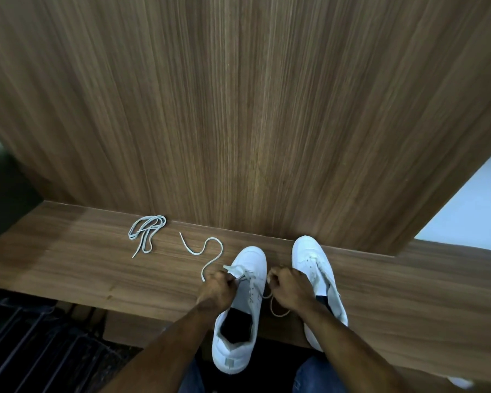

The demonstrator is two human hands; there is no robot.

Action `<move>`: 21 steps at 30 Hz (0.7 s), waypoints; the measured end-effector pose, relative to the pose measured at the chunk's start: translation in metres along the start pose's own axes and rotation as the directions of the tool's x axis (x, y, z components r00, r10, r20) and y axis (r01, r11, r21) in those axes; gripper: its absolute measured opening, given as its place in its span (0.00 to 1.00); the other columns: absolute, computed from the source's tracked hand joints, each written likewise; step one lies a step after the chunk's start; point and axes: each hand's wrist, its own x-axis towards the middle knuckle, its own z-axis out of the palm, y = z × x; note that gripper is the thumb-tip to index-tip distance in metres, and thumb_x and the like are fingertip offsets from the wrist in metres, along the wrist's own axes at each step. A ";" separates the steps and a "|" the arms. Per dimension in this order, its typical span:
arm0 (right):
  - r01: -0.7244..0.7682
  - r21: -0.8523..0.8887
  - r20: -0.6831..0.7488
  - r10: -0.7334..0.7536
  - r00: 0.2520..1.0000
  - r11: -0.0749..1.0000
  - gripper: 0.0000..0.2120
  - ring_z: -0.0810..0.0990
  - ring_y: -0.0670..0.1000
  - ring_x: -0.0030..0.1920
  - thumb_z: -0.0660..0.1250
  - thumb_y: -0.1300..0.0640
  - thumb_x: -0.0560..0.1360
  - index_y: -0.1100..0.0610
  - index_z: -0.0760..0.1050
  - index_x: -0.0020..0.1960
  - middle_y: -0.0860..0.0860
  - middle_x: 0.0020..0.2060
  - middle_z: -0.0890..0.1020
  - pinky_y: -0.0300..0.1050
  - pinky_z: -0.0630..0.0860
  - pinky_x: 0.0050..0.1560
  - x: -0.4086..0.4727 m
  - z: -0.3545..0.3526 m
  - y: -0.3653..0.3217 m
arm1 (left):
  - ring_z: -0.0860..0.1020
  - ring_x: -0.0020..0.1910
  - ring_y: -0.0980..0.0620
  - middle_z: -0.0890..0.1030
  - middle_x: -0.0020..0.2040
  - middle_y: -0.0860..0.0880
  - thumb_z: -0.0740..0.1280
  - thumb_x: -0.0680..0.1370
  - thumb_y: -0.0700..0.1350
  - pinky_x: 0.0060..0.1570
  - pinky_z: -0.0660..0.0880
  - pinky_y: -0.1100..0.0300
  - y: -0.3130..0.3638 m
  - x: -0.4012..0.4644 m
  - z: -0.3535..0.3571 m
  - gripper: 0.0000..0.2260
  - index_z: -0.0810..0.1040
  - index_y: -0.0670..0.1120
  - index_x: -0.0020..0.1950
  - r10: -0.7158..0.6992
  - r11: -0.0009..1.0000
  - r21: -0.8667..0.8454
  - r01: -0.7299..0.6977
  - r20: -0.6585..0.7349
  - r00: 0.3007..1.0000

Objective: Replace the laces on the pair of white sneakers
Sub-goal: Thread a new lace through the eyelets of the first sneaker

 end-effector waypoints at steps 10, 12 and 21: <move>-0.155 0.074 0.058 0.151 0.987 0.985 0.10 0.76 0.58 0.59 0.58 0.54 0.78 0.52 0.75 0.56 0.53 0.56 0.80 0.47 0.71 0.55 -0.016 0.028 -0.029 | 0.81 0.47 0.43 0.83 0.44 0.43 0.63 0.76 0.50 0.46 0.77 0.56 0.000 -0.002 -0.001 0.11 0.81 0.45 0.43 -0.029 0.992 -0.125 0.028 -0.007 1.000; -0.178 0.096 0.116 0.166 0.979 0.979 0.11 0.74 0.58 0.62 0.57 0.54 0.77 0.53 0.74 0.57 0.53 0.57 0.78 0.49 0.72 0.58 -0.015 0.027 -0.027 | 0.81 0.48 0.43 0.83 0.44 0.42 0.63 0.76 0.47 0.47 0.77 0.56 0.003 -0.003 -0.002 0.10 0.82 0.45 0.42 -0.025 0.990 -0.141 0.024 -0.009 1.000; -0.215 0.173 0.126 0.195 0.973 0.961 0.12 0.76 0.56 0.61 0.59 0.52 0.78 0.52 0.73 0.59 0.52 0.59 0.78 0.47 0.73 0.55 -0.016 0.026 -0.029 | 0.81 0.48 0.42 0.83 0.44 0.41 0.64 0.77 0.47 0.46 0.76 0.56 0.004 -0.008 -0.001 0.10 0.81 0.43 0.42 -0.018 0.985 -0.172 0.014 -0.024 1.000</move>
